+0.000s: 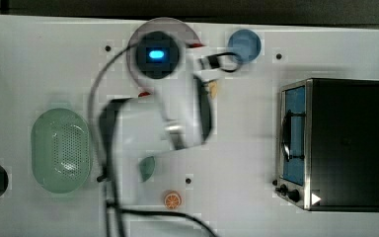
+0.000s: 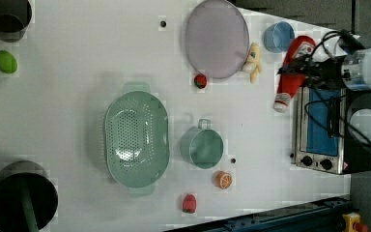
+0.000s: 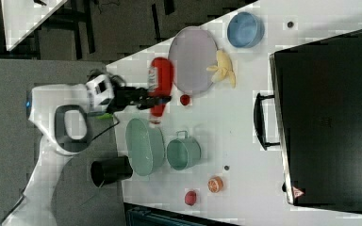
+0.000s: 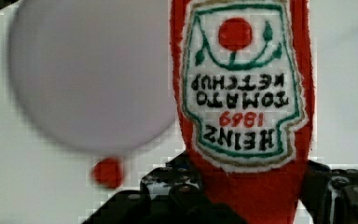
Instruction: Pick ketchup from strainer and place it on the table
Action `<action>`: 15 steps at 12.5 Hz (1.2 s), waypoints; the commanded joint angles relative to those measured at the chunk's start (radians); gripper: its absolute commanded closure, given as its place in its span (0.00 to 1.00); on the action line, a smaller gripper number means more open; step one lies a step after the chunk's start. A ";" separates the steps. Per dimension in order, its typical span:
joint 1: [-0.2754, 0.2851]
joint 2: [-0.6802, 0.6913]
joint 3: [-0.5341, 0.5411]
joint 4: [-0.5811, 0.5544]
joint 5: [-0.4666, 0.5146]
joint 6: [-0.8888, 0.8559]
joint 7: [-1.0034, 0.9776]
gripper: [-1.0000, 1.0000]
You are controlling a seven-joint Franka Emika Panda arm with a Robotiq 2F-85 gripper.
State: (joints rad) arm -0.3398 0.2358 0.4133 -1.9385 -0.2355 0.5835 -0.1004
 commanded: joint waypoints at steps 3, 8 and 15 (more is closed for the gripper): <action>-0.026 -0.046 -0.038 -0.119 0.013 0.110 -0.242 0.40; -0.056 -0.043 -0.050 -0.326 0.013 0.282 -0.242 0.40; -0.065 0.065 -0.059 -0.386 0.013 0.363 -0.241 0.16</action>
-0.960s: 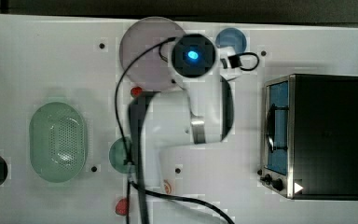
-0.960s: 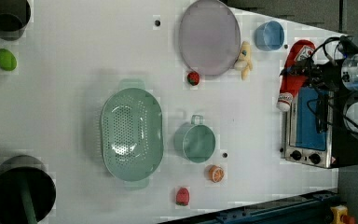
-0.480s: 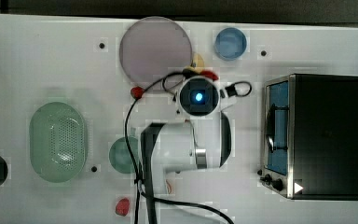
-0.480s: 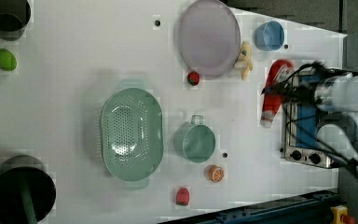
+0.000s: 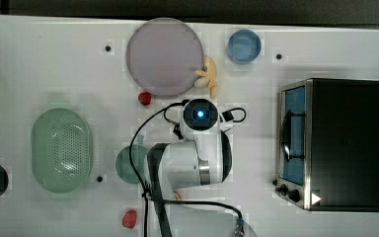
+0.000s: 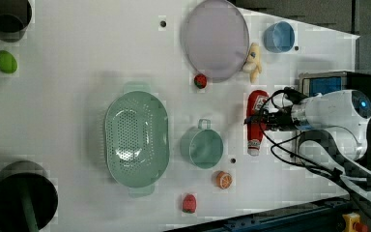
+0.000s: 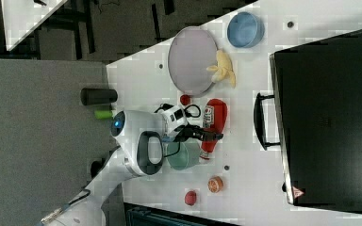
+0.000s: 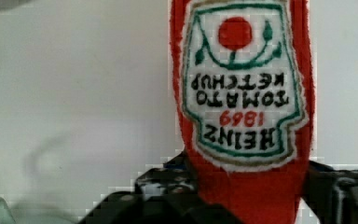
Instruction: Pick ketchup from strainer and place it on the table
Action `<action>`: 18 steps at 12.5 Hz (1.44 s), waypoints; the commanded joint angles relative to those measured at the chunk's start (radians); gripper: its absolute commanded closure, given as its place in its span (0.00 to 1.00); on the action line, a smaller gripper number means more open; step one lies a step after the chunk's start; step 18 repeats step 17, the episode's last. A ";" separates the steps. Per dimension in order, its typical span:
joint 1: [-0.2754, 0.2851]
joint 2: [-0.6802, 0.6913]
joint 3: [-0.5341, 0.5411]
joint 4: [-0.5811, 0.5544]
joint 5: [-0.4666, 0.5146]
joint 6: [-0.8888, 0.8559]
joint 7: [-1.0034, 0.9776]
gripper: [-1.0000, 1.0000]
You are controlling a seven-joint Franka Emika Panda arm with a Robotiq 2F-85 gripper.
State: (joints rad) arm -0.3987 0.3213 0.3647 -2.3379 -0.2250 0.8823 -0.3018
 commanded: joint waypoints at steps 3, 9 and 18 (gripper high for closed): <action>-0.006 -0.035 -0.008 0.025 0.003 0.066 -0.039 0.00; -0.003 -0.193 0.000 0.197 0.107 -0.141 0.060 0.00; 0.000 -0.254 0.007 0.640 0.236 -0.646 0.199 0.00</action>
